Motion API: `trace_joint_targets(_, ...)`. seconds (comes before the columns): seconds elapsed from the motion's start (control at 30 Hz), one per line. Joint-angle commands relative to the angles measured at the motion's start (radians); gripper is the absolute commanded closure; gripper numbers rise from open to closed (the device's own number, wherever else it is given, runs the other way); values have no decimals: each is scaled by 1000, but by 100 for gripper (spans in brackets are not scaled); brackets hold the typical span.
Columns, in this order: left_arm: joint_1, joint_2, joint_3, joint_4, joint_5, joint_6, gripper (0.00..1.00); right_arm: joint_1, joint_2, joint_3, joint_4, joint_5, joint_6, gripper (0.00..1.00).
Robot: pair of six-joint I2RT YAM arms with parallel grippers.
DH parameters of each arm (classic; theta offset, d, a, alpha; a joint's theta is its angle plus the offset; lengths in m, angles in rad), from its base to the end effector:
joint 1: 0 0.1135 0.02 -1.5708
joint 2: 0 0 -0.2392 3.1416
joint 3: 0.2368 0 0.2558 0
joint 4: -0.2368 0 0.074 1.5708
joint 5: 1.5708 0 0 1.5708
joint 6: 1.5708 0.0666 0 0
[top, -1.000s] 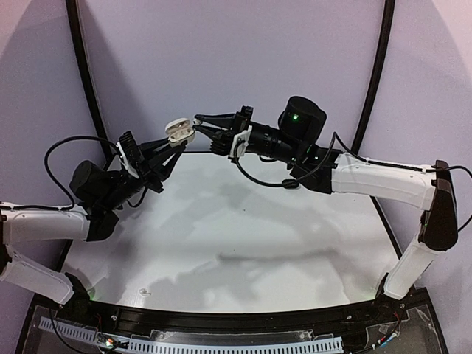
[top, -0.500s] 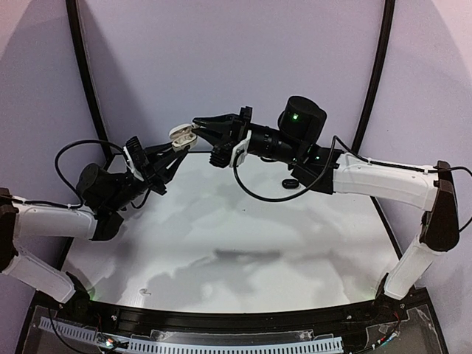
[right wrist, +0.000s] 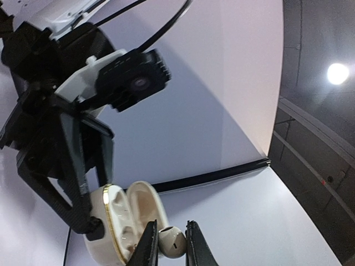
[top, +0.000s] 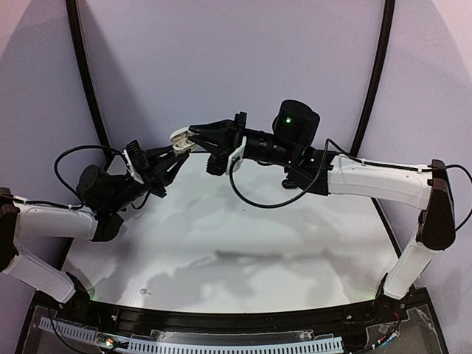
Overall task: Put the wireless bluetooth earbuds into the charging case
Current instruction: Insert the right earbud into the right side groove of the charging case.
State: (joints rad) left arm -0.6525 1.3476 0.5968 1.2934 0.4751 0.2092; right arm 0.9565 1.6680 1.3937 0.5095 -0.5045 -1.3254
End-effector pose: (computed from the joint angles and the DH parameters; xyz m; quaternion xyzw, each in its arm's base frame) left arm 0.2230 -0.2087 0.2898 0.3858 0.3487 -0.2989 0.8001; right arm 0.2201 0.3679 0.3728 -0.6268 0.0718 0.0125 0.7758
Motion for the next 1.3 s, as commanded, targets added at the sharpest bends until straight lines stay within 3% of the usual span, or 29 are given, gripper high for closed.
trace_joint_targets(0.0,3,2,-20,64,29,4,99,8,27,30,-11,-12,-19,100)
trace_joint_targets(0.37,5,-2,-25,89,34,-41,99,3,21,31,-74,27,-91,100)
trace_joint_targets(0.57,22,-4,-33,144,95,-198,99,-14,3,69,-230,-24,-117,100)
trace_joint_targets(1.27,38,61,7,307,291,-324,99,-32,-37,129,-556,-65,-230,100)
